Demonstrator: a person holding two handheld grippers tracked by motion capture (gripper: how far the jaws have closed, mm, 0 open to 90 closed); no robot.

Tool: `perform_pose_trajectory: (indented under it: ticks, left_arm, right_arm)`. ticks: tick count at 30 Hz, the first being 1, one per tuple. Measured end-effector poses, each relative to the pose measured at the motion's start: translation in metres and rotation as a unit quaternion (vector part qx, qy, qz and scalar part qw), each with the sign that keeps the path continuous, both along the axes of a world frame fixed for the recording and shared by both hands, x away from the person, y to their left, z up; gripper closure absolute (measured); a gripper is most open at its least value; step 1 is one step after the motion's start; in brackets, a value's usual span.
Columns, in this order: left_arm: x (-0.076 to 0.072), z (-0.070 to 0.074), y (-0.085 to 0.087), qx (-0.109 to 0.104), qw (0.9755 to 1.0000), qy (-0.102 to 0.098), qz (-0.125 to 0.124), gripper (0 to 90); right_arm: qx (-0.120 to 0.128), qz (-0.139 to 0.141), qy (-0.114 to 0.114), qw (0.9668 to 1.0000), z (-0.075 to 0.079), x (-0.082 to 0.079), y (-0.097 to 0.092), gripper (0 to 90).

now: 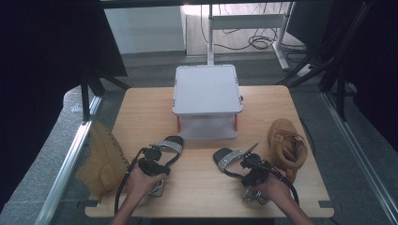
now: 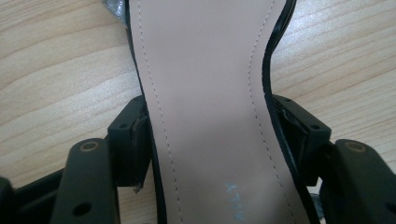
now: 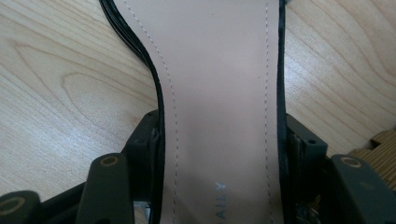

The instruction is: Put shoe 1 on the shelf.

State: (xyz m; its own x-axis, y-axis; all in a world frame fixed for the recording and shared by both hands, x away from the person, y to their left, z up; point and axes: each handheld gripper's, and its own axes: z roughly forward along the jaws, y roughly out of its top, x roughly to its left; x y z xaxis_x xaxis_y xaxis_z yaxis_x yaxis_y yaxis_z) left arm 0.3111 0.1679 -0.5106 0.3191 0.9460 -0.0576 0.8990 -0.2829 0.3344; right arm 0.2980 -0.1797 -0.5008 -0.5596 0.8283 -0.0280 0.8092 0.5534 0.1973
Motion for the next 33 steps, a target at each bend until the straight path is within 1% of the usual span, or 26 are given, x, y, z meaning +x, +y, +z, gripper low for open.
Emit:
perform_pose_trajectory:
  ticks: [3, 5, 10, 11, 13, 15, 16, 19, 21, 27, 30, 32, 33]
  left_arm:
    - [0.001, 0.000, 0.004, -0.010, 1.0000, -0.002, 0.000, 37.7]
    - [0.001, 0.001, 0.006, -0.012, 0.9999, -0.001, -0.006, 39.1]
    - [0.001, 0.004, 0.009, -0.028, 0.9996, 0.002, -0.011, 40.4]
    - [0.001, 0.006, 0.010, -0.030, 0.9995, 0.000, -0.011, 40.5]
    - [0.000, 0.009, 0.012, -0.029, 0.9994, -0.004, -0.017, 40.6]
    - [-0.001, 0.013, 0.013, -0.034, 0.9992, -0.011, -0.016, 40.7]
    - [-0.001, 0.015, 0.014, -0.033, 0.9992, -0.009, -0.021, 40.7]
    - [-0.002, 0.019, 0.015, -0.041, 0.9989, -0.011, -0.022, 40.8]
    - [-0.002, 0.021, 0.016, -0.049, 0.9985, -0.010, -0.021, 40.8]
    - [-0.003, 0.027, 0.015, -0.062, 0.9977, -0.015, -0.023, 40.9]
    - [-0.001, 0.031, 0.013, -0.065, 0.9975, -0.016, -0.024, 40.9]
    - [0.000, 0.033, 0.012, -0.070, 0.9971, -0.017, -0.023, 40.9]
    - [0.000, 0.034, 0.012, -0.073, 0.9969, -0.017, -0.023, 40.9]
  right_arm:
    - [0.007, -0.002, -0.009, 0.9999, 0.000, -0.002, -0.001, 42.0]
    - [0.013, -0.004, -0.015, 0.9998, 0.000, -0.003, -0.002, 42.1]
    - [0.037, -0.013, -0.023, 0.9990, 0.004, -0.003, -0.003, 42.2]
    - [0.042, -0.011, -0.022, 0.9988, 0.005, -0.003, -0.003, 42.2]
    - [0.049, -0.013, -0.027, 0.9983, 0.007, -0.004, -0.003, 42.2]
    - [0.056, -0.013, -0.025, 0.9980, 0.008, -0.005, -0.002, 42.2]
    - [0.061, -0.014, -0.024, 0.9977, 0.008, -0.005, -0.002, 42.2]
    - [0.074, -0.016, -0.026, 0.9968, 0.008, -0.006, -0.002, 42.2]
    - [0.085, -0.022, -0.031, 0.9957, 0.010, -0.006, -0.003, 42.2]
    - [0.116, -0.043, -0.039, 0.9916, 0.019, -0.006, -0.005, 42.2]
    - [0.124, -0.051, -0.047, 0.9898, 0.022, -0.005, -0.005, 42.2]
    - [0.142, -0.062, -0.047, 0.9869, 0.023, -0.002, -0.006, 42.2]
    - [0.147, -0.066, -0.048, 0.9858, 0.024, -0.001, -0.006, 42.2]
